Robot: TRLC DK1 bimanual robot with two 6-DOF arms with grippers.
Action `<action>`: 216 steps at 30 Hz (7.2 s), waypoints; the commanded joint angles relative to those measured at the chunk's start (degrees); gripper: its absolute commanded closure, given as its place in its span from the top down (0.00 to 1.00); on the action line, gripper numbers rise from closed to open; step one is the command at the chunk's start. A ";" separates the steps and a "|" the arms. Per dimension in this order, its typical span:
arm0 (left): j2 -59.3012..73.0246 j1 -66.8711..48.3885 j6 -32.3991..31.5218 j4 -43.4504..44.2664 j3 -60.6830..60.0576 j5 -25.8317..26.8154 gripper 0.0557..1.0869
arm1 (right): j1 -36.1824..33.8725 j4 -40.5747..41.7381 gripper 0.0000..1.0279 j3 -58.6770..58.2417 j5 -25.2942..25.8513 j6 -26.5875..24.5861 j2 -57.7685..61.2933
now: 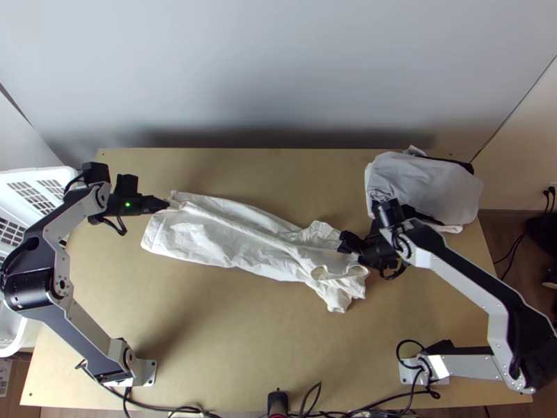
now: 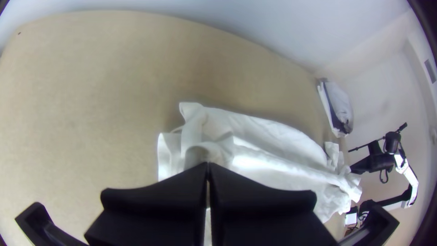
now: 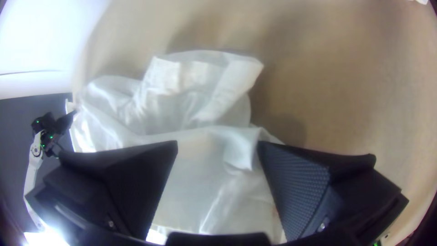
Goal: Fold the t-shirt
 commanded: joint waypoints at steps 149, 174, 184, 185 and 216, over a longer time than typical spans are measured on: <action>-31.44 8.10 34.88 -46.61 -12.66 11.53 0.04 | 26.78 -22.21 0.02 -5.54 -17.45 -1.56 -25.90; -27.40 24.71 51.49 -56.98 -11.43 9.86 0.04 | 4.46 -19.31 0.03 -10.28 -16.14 -12.54 -23.44; -20.01 22.69 40.41 -47.05 -6.33 11.88 0.04 | 2.53 -16.14 0.03 -10.19 -14.82 -12.63 -22.73; -19.66 21.81 38.13 -45.29 -5.81 12.23 0.04 | 2.09 -15.62 0.03 -10.11 -14.47 -12.45 -22.65; -3.05 4.50 8.77 -30.17 12.74 10.39 0.04 | -4.86 -9.73 0.02 -1.14 -10.51 -6.57 -9.46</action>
